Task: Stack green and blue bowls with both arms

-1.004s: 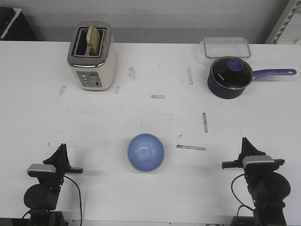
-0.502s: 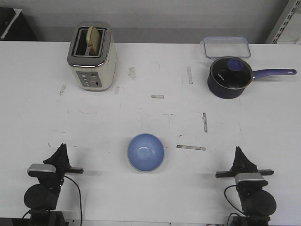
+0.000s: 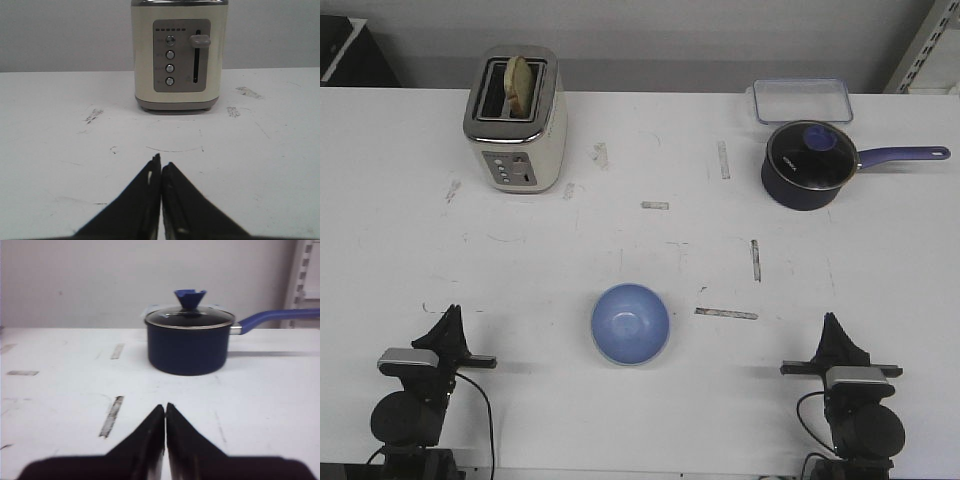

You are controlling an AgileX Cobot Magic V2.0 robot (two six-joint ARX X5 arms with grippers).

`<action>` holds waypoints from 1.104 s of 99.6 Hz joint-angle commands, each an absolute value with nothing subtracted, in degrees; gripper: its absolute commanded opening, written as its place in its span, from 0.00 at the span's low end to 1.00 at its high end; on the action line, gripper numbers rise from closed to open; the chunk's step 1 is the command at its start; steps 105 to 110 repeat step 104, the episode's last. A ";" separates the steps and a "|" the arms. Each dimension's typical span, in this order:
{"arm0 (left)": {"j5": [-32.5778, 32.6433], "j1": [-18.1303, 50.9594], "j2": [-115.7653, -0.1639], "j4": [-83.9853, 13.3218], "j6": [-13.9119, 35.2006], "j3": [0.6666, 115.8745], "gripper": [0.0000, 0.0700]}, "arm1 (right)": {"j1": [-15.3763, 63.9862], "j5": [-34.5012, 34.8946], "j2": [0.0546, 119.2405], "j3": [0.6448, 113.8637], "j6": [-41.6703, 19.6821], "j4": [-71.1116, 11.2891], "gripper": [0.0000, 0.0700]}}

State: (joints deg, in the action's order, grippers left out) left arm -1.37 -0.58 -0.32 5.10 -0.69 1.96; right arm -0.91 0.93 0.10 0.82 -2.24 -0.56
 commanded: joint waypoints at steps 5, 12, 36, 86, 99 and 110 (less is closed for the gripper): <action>-1.28 -0.58 -0.23 5.69 -0.60 0.73 0.00 | -0.99 -1.43 0.05 0.71 -3.44 0.47 0.00; -1.28 -0.58 -0.23 5.69 -0.60 0.73 0.00 | -0.99 -1.78 0.05 0.71 -3.42 0.58 0.00; -1.28 -0.58 -0.25 5.69 -0.60 0.73 0.00 | -0.99 -1.56 0.05 0.71 -3.40 0.45 0.00; -1.28 -0.58 -0.25 5.69 -0.60 0.73 0.00 | -0.99 -1.56 0.05 0.71 -3.40 0.45 0.00; -1.28 -0.58 -0.25 5.69 -0.60 0.71 0.00 | -0.99 -1.56 0.05 0.71 -3.40 0.45 0.00; -1.28 -0.58 -0.23 5.69 -0.60 0.73 0.00 | -0.99 -1.56 0.05 0.71 -3.40 0.45 0.00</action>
